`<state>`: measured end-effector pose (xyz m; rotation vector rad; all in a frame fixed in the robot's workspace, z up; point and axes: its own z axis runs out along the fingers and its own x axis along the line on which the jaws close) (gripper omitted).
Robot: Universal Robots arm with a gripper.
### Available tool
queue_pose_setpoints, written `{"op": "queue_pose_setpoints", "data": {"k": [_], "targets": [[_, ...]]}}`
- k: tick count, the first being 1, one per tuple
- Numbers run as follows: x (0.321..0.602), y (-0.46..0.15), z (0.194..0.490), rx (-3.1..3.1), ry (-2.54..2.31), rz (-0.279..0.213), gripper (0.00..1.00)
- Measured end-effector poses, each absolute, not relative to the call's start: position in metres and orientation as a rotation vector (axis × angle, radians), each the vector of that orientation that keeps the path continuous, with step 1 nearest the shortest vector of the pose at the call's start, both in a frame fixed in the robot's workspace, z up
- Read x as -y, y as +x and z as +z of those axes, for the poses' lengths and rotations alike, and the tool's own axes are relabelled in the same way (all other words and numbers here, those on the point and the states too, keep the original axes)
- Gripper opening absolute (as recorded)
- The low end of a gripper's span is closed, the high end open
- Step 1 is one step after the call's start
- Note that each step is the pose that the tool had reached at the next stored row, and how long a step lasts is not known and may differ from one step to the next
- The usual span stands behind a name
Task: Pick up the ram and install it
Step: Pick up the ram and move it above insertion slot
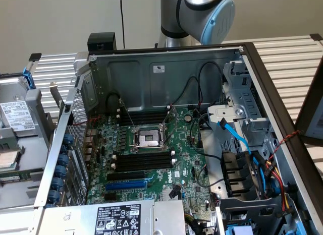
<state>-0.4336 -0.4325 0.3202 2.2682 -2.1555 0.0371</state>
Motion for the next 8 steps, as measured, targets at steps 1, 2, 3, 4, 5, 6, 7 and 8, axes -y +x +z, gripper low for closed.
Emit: {"op": "queue_pose_setpoints", "data": {"k": [1,2,3,4,5,6,7,8], "targets": [[0.433,-0.434,0.325,2.158,2.265,0.037,0.13],[0.433,-0.434,0.329,2.161,2.262,0.036,0.13],[0.433,-0.433,0.334,2.163,2.260,0.036,0.13],[0.433,-0.433,0.338,2.164,2.258,0.035,0.13],[0.433,-0.433,0.343,2.166,2.257,0.035,0.13],[0.434,-0.433,0.347,2.166,2.256,0.035,0.13],[0.434,-0.432,0.352,2.167,2.254,0.034,0.13],[0.434,-0.432,0.357,2.168,2.253,0.034,0.13]]}}
